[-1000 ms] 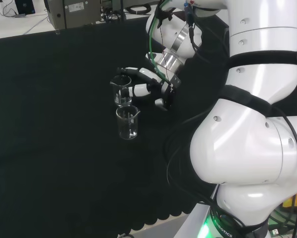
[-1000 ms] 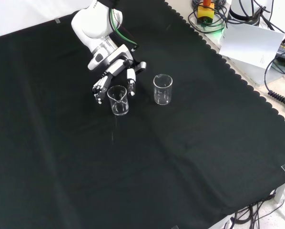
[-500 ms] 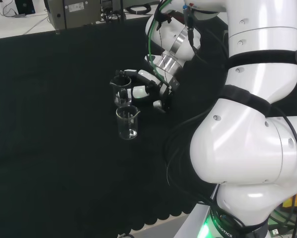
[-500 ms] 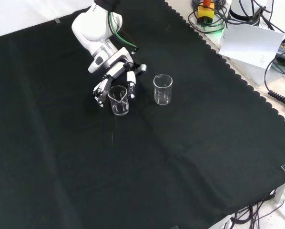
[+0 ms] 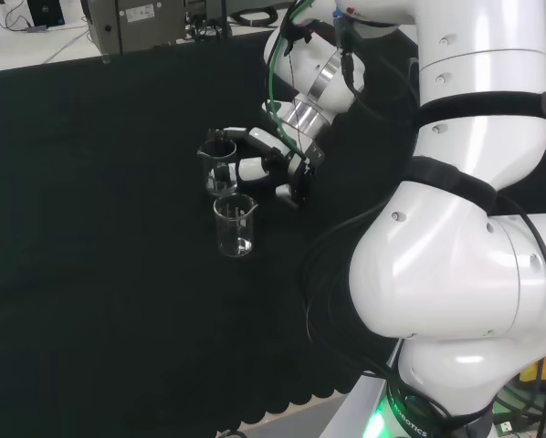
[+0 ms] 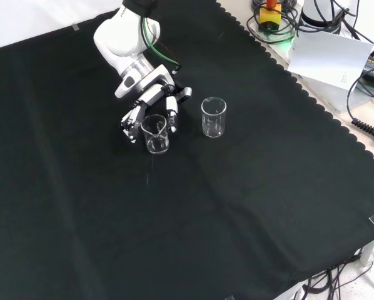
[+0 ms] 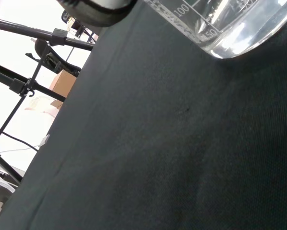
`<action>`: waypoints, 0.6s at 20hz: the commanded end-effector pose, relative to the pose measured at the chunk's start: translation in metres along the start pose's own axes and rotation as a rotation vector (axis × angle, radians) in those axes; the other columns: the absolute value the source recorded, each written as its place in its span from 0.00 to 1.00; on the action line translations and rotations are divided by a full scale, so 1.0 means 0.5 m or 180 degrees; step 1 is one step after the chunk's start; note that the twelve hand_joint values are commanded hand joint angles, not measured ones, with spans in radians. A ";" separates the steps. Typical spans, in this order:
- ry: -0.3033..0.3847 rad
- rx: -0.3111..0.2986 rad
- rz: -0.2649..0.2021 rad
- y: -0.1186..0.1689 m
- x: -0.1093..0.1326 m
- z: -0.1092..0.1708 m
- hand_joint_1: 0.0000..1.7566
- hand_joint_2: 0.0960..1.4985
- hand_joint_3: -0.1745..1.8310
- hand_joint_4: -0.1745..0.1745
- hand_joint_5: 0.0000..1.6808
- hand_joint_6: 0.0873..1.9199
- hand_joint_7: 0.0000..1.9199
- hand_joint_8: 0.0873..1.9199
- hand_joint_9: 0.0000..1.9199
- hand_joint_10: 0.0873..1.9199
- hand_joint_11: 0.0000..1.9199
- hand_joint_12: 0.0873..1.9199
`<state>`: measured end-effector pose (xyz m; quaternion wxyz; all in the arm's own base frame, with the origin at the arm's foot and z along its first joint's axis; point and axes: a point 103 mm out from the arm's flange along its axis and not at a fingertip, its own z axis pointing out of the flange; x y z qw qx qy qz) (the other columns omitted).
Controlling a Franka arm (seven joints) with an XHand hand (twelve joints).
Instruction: Pick up the beaker on the right.
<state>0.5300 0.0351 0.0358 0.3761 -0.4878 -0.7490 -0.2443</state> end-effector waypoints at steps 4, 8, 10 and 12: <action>0.0012 -0.0042 0.0011 0.001 0.003 -0.001 0.54 0.57 0.00 0.45 0.27 0.00 0.17 0.35 0.21 0.28 0.01 0.70; 0.0001 -0.0013 0.0009 0.006 0.009 -0.005 0.53 0.57 0.00 0.43 0.25 0.00 0.15 0.36 0.20 0.28 0.00 0.70; -0.0041 0.0020 0.0006 0.007 0.012 -0.005 0.53 0.56 0.00 0.43 0.24 0.00 0.12 0.37 0.18 0.28 0.00 0.69; -0.0050 0.0012 0.0017 0.009 0.013 -0.002 0.53 0.56 0.00 0.43 0.23 0.00 0.11 0.38 0.18 0.28 0.00 0.69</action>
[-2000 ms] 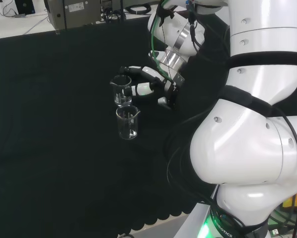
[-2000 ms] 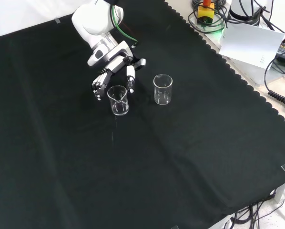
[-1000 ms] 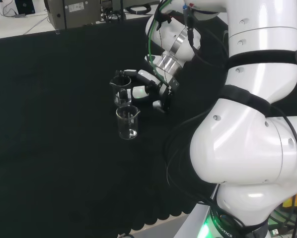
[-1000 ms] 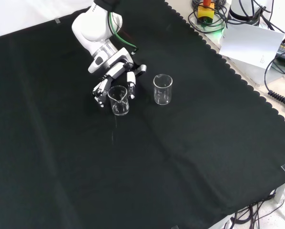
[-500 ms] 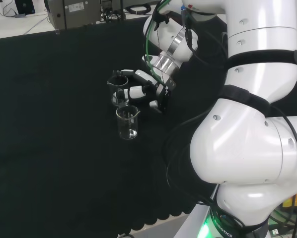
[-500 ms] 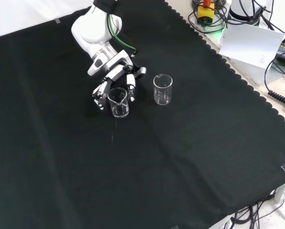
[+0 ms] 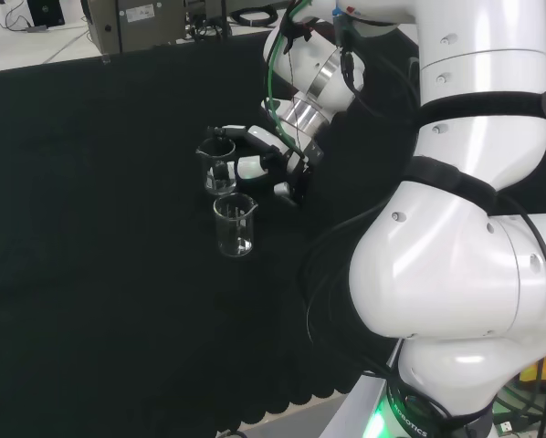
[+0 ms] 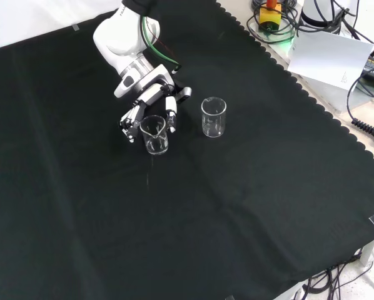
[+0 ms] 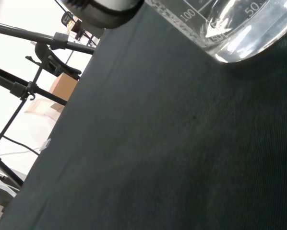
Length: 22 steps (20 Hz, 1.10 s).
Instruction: Pick up the beaker on the right.
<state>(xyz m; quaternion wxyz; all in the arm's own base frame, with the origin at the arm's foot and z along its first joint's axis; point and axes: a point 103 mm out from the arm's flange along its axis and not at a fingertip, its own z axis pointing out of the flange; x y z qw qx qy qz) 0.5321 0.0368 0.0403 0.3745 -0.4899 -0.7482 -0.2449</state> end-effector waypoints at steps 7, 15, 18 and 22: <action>0.0043 -0.0045 0.0068 0.006 -0.001 0.006 0.52 0.55 0.00 0.42 0.23 0.00 0.10 0.39 0.16 0.29 0.00 0.67; 0.0075 -0.0022 0.0093 0.020 0.000 0.018 0.52 0.55 0.00 0.40 0.24 0.00 0.10 0.39 0.16 0.29 0.00 0.67; 0.0001 -0.0010 0.0099 0.026 0.006 0.026 0.52 0.55 0.00 0.41 0.25 0.00 0.10 0.39 0.17 0.30 0.00 0.67; 0.0070 -0.0089 0.0134 0.033 0.012 0.036 0.53 0.56 0.00 0.43 0.24 0.27 0.17 0.41 0.22 0.29 0.02 0.70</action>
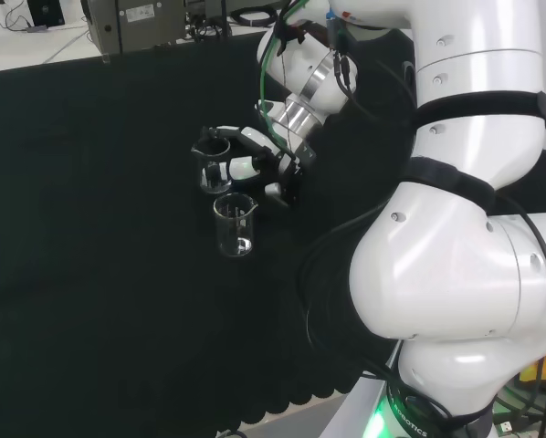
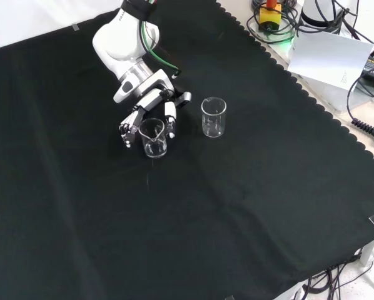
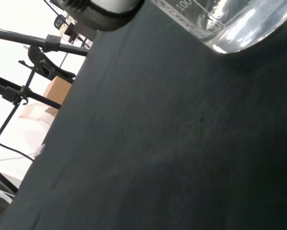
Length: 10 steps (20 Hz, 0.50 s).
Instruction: Pick up the beaker on the right.
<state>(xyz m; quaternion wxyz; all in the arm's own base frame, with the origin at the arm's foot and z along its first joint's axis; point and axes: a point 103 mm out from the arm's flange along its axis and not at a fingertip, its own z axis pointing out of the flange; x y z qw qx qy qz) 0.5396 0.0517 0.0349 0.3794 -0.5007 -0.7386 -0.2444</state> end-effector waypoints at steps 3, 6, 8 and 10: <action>0.0129 -0.0247 0.0055 0.009 0.007 0.011 0.58 0.60 0.00 0.38 0.31 0.57 0.26 0.46 0.31 0.30 0.12 0.68; 0.0064 -0.0604 0.0143 -0.001 0.004 -0.003 0.66 0.68 0.04 0.32 0.50 0.56 0.45 0.46 0.49 0.31 0.42 0.54; -0.0069 -0.0765 0.0168 -0.005 0.008 -0.013 0.75 0.71 0.02 0.20 0.57 0.55 0.55 0.47 0.66 0.13 0.55 0.43; -0.0207 -0.0903 0.0154 -0.009 0.016 -0.029 0.79 0.71 0.00 0.10 0.59 0.52 0.59 0.46 0.75 0.01 0.60 0.40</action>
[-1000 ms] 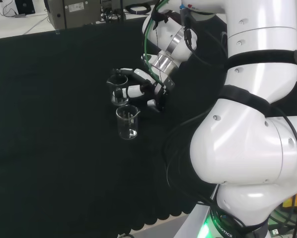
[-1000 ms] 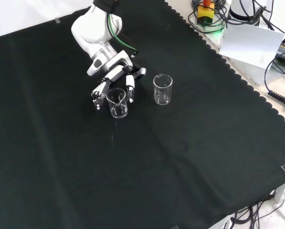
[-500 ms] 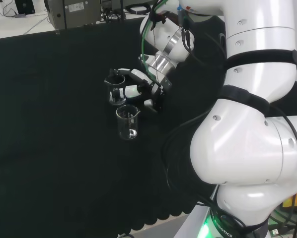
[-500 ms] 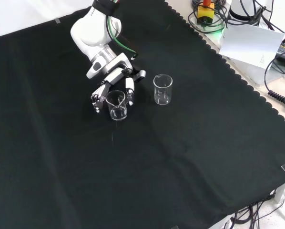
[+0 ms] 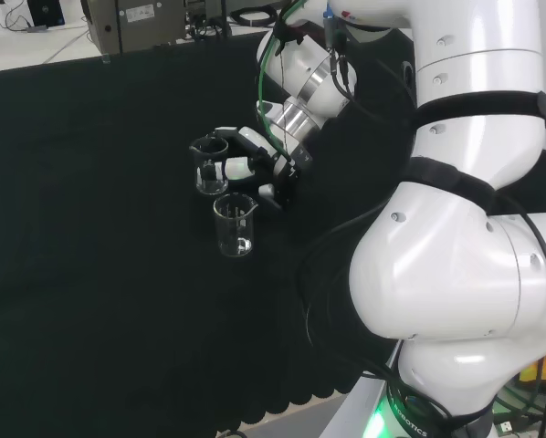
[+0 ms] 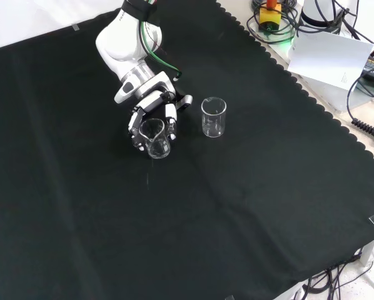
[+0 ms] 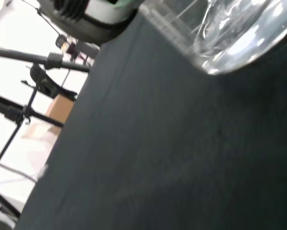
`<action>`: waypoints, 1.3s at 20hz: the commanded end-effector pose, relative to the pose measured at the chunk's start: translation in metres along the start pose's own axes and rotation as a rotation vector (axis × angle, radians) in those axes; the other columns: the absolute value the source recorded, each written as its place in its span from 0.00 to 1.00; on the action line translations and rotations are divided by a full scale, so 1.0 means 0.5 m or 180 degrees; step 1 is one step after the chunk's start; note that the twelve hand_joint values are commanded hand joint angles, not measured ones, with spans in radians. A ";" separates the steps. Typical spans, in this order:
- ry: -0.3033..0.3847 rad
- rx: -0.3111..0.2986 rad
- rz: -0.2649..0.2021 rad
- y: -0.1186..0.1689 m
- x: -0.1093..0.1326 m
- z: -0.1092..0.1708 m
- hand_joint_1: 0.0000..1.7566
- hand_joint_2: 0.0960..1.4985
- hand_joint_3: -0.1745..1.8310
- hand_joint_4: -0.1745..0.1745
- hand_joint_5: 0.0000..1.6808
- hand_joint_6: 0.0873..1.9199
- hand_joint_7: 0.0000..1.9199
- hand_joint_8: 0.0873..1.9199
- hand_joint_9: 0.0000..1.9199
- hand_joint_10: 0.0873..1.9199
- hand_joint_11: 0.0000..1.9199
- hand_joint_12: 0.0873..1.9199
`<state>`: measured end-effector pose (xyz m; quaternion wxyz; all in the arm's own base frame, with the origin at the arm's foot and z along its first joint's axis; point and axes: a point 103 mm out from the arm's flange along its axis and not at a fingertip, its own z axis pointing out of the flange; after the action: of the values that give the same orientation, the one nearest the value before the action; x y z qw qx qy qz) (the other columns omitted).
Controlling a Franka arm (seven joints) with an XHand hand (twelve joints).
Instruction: Pick up the beaker on the right.
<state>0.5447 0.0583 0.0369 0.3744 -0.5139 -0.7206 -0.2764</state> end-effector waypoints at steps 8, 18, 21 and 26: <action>-0.0944 -0.0684 -0.0238 -0.017 0.076 -0.119 0.81 0.70 0.00 0.00 0.61 0.47 0.62 0.43 0.80 0.00 0.63 0.41; -0.1347 -0.0188 -0.0192 -0.056 0.131 -0.219 0.81 0.69 0.00 0.00 0.61 0.45 0.62 0.41 0.81 0.00 0.64 0.42; -0.1429 -0.0043 -0.0066 -0.088 0.141 -0.241 0.75 0.69 0.00 0.19 0.68 0.35 0.73 0.20 0.87 0.01 0.66 0.42; -0.1463 0.0077 0.0145 -0.153 0.153 -0.276 0.74 0.69 0.00 0.19 0.69 0.33 0.76 0.14 0.78 0.29 0.66 0.43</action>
<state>0.5261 -0.0076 0.1576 0.1964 -0.5524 -0.7896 -0.1812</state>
